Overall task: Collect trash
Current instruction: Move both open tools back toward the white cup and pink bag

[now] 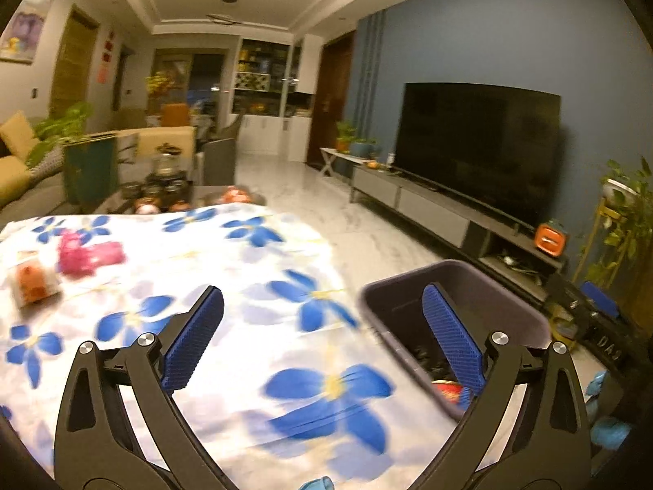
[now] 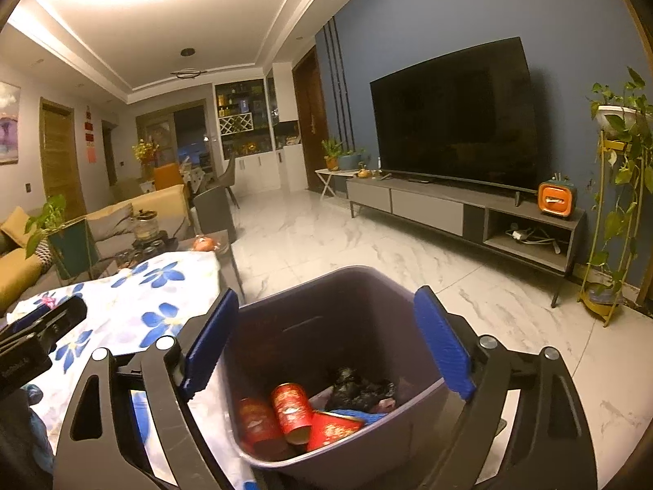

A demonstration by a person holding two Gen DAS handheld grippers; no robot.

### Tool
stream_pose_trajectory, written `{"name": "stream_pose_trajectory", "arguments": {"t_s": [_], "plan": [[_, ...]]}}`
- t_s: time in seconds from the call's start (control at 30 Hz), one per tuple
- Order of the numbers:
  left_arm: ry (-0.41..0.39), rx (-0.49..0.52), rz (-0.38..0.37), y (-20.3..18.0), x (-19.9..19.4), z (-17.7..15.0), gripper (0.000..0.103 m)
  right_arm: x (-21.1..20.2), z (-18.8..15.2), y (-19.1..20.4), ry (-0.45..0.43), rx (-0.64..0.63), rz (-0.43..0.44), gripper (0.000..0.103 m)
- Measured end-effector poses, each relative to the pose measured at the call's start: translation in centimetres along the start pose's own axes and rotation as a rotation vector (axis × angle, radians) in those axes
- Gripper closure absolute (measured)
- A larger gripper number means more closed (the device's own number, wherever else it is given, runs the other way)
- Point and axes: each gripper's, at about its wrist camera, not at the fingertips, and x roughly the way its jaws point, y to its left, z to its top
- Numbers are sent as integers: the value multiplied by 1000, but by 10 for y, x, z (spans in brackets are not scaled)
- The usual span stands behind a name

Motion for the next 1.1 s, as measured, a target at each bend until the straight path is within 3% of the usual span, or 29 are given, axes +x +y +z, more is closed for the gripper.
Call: {"name": "stream_pose_trajectory", "arguments": {"t_s": [0.3,0.67,1.03,1.1], "plan": [[-20,-63,167,69,-31,-2,7,-9,-2,29,1,-17,58,13],[-38,-92,362,156,-66,-10,7,-9,-10,107,26,-78,172,13],[-61,-126,458,230,-76,-8,7,5,-11,200,21,-110,288,13],[-62,-136,450,239,-74,-5,12,10,-11,218,23,-116,310,13]]}}
